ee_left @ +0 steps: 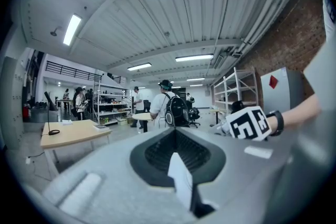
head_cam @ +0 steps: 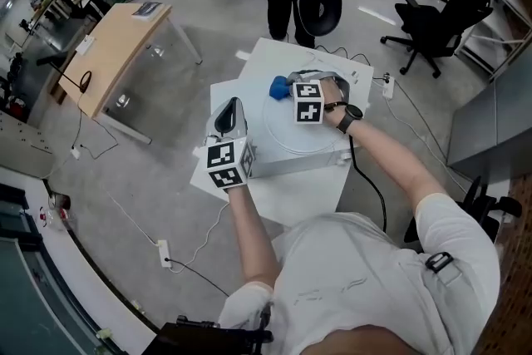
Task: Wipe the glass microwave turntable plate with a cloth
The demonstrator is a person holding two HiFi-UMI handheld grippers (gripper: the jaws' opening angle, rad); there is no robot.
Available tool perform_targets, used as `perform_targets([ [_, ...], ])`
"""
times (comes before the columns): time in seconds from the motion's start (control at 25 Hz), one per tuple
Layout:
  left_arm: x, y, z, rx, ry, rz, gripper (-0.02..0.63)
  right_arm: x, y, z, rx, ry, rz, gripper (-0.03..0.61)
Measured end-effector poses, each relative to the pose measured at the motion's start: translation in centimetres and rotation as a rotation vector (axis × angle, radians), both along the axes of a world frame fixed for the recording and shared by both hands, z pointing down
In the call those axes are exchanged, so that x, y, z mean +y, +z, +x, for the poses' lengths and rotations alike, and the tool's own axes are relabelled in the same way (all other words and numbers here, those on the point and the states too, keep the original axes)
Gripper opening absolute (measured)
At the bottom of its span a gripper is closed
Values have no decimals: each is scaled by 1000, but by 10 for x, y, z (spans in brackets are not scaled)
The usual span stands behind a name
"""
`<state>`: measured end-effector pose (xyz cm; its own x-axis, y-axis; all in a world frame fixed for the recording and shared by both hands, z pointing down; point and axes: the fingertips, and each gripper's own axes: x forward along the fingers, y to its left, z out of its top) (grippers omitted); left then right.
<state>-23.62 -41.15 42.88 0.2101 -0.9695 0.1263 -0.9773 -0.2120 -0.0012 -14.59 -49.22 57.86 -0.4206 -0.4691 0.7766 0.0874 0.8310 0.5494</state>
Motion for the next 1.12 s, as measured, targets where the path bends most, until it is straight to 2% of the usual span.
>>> perform_targets([
  [0.24, -1, 4, 8, 4, 17, -9, 0, -19, -2, 68, 2, 130, -56, 63],
  [0.44, -6, 11, 21, 11, 52, -25, 0, 9, -1, 117, 42, 144, -129, 63],
  [0.6, -12, 22, 37, -3, 87, -29, 0, 44, 0, 140, 61, 130, -192, 63],
  [0.8, -11, 21, 47, -1, 114, -59, 1, 90, -4, 138, 80, 60, -261, 63],
  [0.88, -9, 20, 46, 1, 112, -71, 0, 108, -5, 130, 77, 21, -288, 63],
  [1.0, -12, 24, 32, -11, 82, -39, 0, 131, 2, 114, 84, -42, -316, 63],
  [1.12, -7, 23, 28, 6, 71, -60, 0, 139, 3, 90, 60, -92, -324, 64],
])
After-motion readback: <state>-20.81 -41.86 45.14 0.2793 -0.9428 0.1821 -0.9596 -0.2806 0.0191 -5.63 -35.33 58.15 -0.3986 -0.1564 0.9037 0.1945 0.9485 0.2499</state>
